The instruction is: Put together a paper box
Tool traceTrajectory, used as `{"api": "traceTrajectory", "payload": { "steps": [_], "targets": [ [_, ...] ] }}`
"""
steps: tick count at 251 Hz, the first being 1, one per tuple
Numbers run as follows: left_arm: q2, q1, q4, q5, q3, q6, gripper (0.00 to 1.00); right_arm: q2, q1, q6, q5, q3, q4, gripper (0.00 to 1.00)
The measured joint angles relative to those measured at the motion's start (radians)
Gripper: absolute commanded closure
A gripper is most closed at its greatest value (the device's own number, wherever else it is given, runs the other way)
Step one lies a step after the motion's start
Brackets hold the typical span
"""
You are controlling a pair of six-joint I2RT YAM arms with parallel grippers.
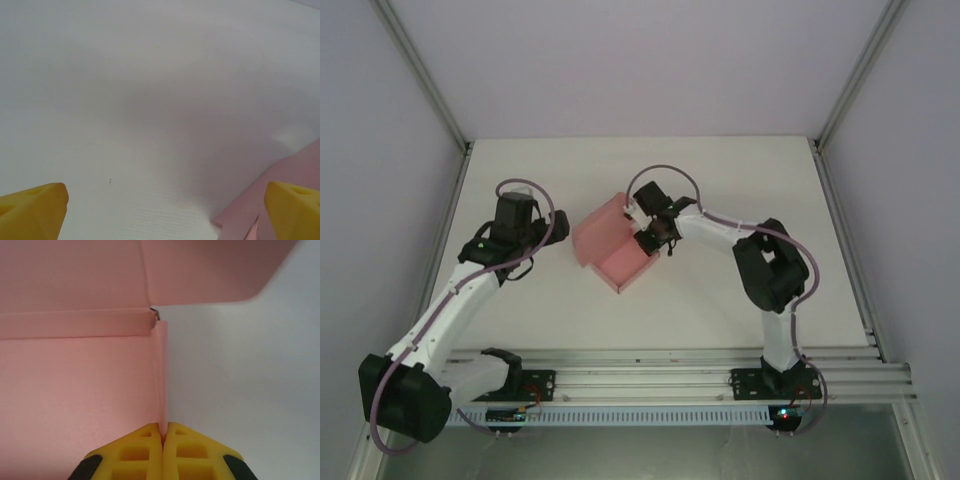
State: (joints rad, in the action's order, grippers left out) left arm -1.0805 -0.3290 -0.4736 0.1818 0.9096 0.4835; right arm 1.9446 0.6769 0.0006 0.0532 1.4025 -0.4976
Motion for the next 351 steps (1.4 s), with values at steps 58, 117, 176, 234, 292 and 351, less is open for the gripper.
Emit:
{"api": "traceTrajectory", "payload": {
  "steps": [58,117,176,234,292,351],
  "targets": [
    [-0.014,0.0,0.021,-0.055,0.001,-0.004,0.01,-0.124,0.056,0.488,0.256,-0.127,-0.078,1.0],
    [-0.113,0.0,0.078,-0.189,0.004,-0.058,0.0,-0.13,0.086,0.668,0.258,-0.206,-0.042,0.9],
    [-0.218,-0.063,0.105,-0.315,0.036,-0.183,0.0,-0.172,0.092,0.69,0.258,-0.243,-0.011,0.56],
    [-0.274,-0.09,0.109,-0.34,0.131,-0.256,0.0,-0.307,0.082,0.591,0.258,-0.252,-0.002,0.03],
    [-0.356,-0.09,0.098,-0.368,0.213,-0.328,0.0,-0.409,-0.043,0.34,0.135,-0.252,0.081,0.01],
    [-0.497,-0.082,0.032,-0.415,0.325,-0.423,0.16,-0.37,-0.193,0.032,-0.117,-0.184,0.104,0.05]
  ]
}}
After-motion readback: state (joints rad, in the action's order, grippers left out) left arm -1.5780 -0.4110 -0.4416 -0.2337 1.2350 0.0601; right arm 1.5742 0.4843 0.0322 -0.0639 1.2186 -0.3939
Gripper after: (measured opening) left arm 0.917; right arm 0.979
